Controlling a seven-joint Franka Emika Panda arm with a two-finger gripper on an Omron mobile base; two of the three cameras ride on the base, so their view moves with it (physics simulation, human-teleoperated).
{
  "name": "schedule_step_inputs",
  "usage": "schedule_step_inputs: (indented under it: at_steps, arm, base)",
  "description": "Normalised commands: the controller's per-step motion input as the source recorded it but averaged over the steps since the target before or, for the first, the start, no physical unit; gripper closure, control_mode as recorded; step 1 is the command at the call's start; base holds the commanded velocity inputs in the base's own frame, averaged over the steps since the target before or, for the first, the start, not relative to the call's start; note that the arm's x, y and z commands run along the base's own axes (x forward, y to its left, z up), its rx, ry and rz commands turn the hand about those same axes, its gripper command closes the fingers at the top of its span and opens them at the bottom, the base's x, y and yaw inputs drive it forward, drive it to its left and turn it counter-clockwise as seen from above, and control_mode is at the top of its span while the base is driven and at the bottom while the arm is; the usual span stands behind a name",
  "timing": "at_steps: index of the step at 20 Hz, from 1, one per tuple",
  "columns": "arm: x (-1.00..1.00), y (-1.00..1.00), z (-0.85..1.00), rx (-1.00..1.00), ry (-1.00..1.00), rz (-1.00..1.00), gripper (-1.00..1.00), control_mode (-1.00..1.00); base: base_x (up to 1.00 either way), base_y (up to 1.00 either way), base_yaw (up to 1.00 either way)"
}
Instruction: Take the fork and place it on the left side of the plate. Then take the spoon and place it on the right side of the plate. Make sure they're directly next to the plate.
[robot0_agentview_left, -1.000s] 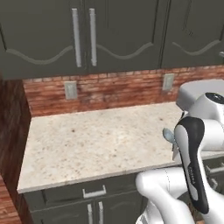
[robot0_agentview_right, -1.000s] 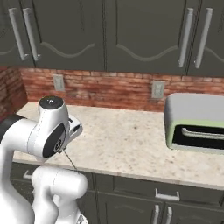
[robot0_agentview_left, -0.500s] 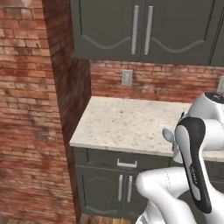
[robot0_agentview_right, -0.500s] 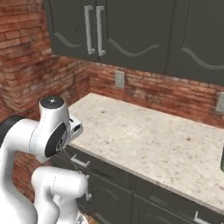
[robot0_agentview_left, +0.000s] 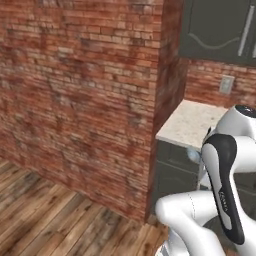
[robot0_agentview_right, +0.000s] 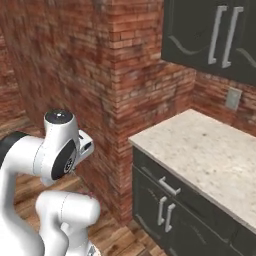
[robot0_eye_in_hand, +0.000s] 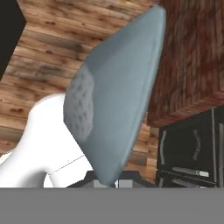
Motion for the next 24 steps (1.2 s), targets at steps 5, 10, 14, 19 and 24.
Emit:
schedule_step_inputs:
  at_steps: [5,10,14,19,24]
  arm:
    - [0.0,0.0,0.0,0.0,0.0,0.0,1.0,1.0]
    - [0.0,0.0,0.0,0.0,0.0,0.0,1.0,1.0]
    - [0.0,0.0,0.0,0.0,0.0,0.0,1.0,1.0]
    - [0.0,0.0,0.0,0.0,0.0,0.0,1.0,1.0]
    - [0.0,0.0,0.0,0.0,0.0,0.0,1.0,1.0]
  base:
    - [0.64,0.79,0.47]
    - [1.0,0.64,0.39]
    - [1.0,0.63,0.32]
    - [1.0,0.61,0.33]
    - [1.0,0.59,0.33]
